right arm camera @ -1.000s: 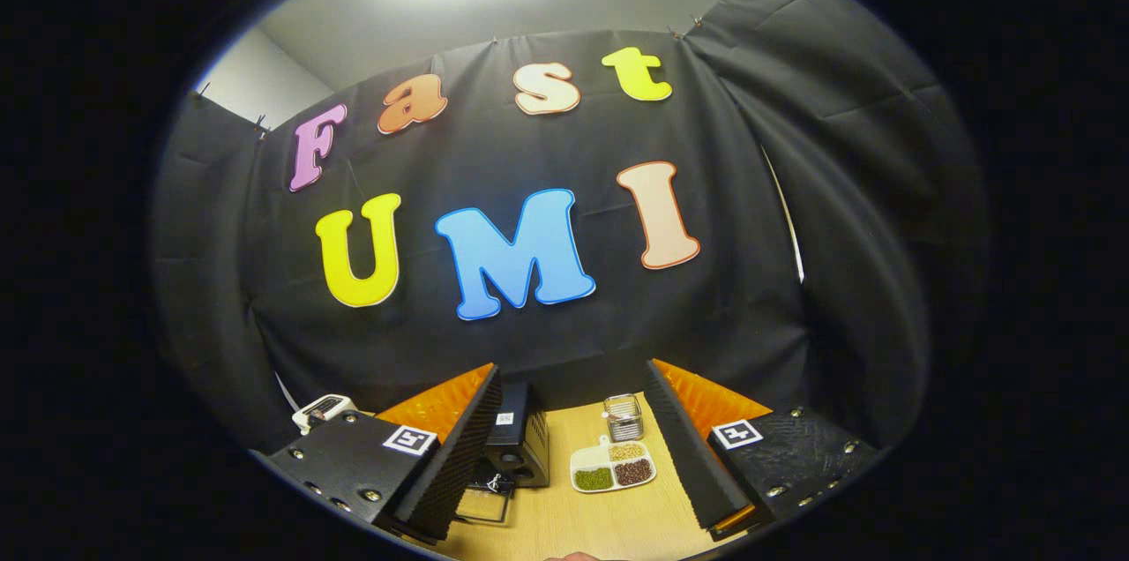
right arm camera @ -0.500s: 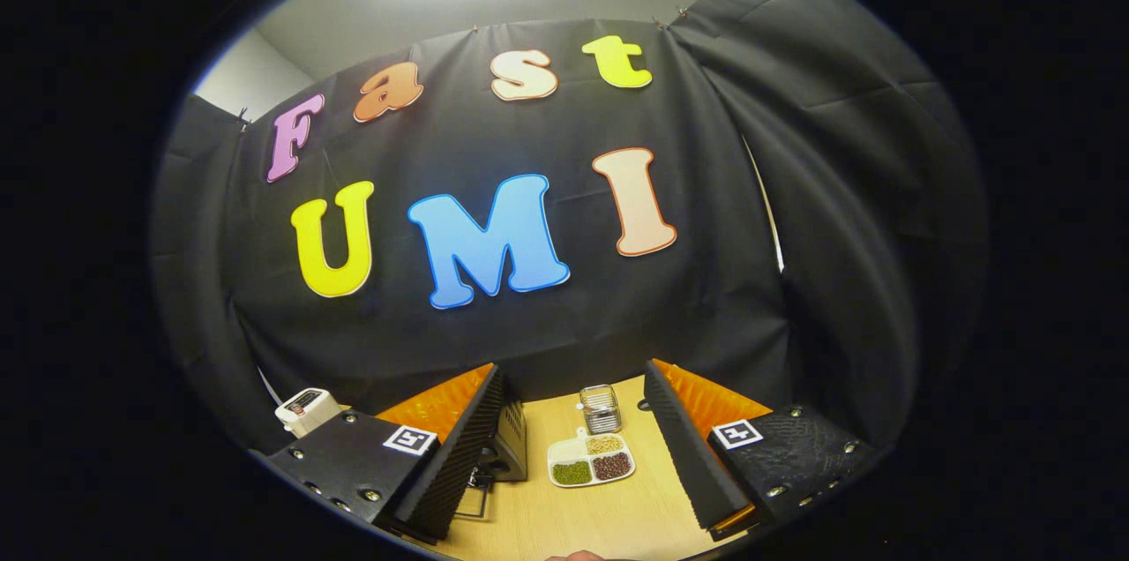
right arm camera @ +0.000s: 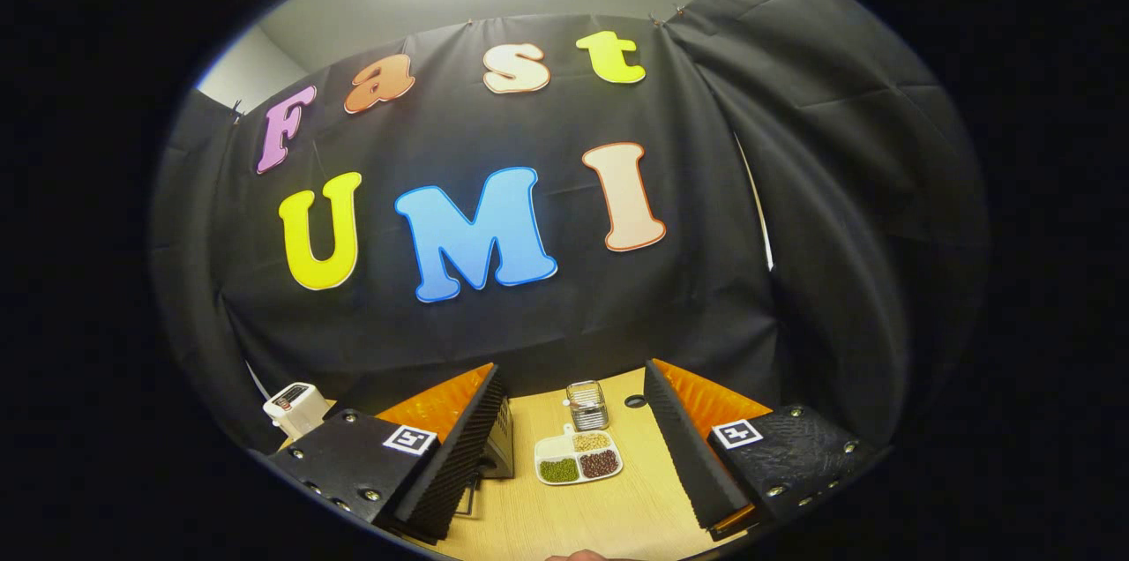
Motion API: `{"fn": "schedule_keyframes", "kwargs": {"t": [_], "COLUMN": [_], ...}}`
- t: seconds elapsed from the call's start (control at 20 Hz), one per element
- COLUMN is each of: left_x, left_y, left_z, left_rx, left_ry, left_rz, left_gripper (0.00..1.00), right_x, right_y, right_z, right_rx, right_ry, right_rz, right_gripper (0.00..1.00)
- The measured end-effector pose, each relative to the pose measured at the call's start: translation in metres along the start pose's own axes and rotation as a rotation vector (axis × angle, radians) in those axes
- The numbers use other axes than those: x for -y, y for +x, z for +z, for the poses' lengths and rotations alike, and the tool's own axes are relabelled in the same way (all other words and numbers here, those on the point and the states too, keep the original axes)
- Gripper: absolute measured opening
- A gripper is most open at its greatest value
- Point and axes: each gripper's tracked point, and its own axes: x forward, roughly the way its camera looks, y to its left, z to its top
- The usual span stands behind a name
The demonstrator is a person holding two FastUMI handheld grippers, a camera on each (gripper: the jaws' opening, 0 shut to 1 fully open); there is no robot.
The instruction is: Open the electric oven with the left hand, put the food in, and close the electric oven.
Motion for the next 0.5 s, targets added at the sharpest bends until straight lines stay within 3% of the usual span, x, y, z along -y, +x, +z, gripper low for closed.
{"fn": "schedule_keyframes", "kwargs": {"t": [0.1,0.15,0.2,0.3,0.35,0.4,0.5], "left_x": [-0.0017,-0.0020,-0.0022,-0.0034,-0.0032,-0.0034,-0.0032], "left_y": [0.0037,0.0047,0.0061,0.0094,0.0086,0.0081,0.0015], "left_z": [0.0000,0.0002,0.0013,0.0001,0.0006,0.0007,0.0025], "left_rx": [-0.006,-0.009,-0.011,-0.022,-0.019,-0.019,0.004], "left_ry": [0.003,-0.003,-0.012,-0.021,-0.021,-0.015,-0.013], "left_rz": [0.003,0.003,0.001,0.004,0.007,0.007,0.007], "left_gripper": [0.98,0.98,0.93,0.93,0.98,0.93,0.98], "right_x": [-0.0007,-0.0009,-0.0014,-0.0040,-0.0060,-0.0079,-0.0084], "right_y": [0.0002,0.0005,0.0020,0.0030,0.0038,0.0033,0.0031], "right_z": [-0.0020,-0.0037,-0.0050,-0.0079,-0.0098,-0.0102,-0.0095], "right_rx": [-0.002,-0.005,-0.008,-0.018,-0.023,-0.025,-0.023], "right_ry": [-0.002,-0.002,-0.003,-0.003,-0.003,-0.005,-0.012], "right_rz": [-0.001,0.002,0.003,0.007,0.011,0.016,0.021], "right_gripper": [0.98,0.91,0.91,0.91,0.91,0.91,0.91]}}
